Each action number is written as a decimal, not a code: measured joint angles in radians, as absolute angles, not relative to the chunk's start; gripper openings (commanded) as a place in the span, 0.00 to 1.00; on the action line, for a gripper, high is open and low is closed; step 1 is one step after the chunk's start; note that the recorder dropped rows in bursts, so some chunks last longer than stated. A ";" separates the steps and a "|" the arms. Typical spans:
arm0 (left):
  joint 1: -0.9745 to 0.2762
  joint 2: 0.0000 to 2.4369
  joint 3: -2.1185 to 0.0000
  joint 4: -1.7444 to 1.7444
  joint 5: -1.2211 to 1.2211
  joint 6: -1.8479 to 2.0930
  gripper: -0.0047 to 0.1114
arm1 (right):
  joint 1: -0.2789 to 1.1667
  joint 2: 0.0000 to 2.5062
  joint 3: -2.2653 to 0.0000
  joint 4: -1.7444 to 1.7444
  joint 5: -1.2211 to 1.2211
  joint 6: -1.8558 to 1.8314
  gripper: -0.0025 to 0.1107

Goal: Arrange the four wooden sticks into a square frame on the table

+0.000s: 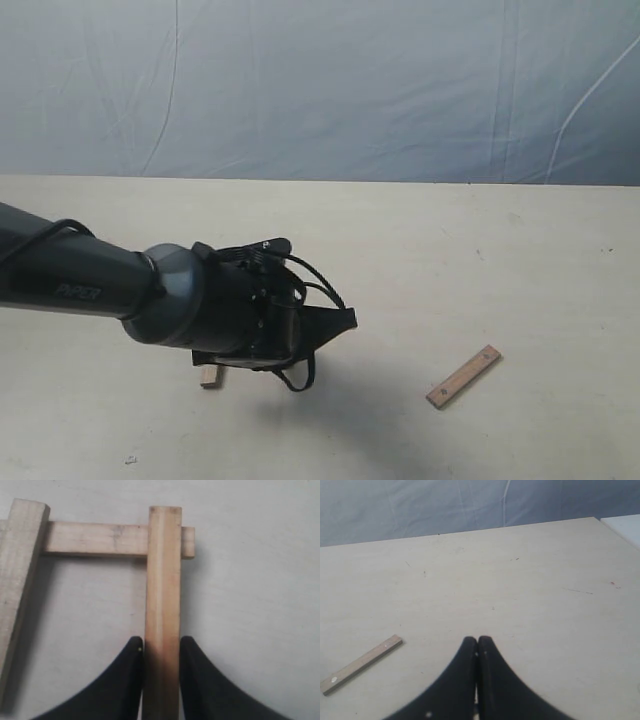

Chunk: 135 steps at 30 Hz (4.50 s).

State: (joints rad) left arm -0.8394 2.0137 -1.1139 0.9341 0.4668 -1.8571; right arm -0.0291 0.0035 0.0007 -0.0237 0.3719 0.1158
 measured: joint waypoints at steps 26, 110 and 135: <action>-0.780 1.744 -1.118 0.772 0.637 -1.242 0.04 | -0.029 0.004 0.001 -0.024 0.372 0.116 0.01; -0.451 0.595 -0.465 0.372 0.206 -0.728 0.04 | -0.029 0.004 0.001 0.029 0.055 0.116 0.01; -0.224 0.154 -0.004 0.374 -0.112 -0.687 0.04 | -0.002 1.061 -0.664 -0.705 -0.480 0.974 0.01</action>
State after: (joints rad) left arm -0.2244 0.1540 -0.0035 0.3742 -0.1116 -0.6867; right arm -0.0022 1.0606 -0.6635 -0.7052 -0.4801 0.9742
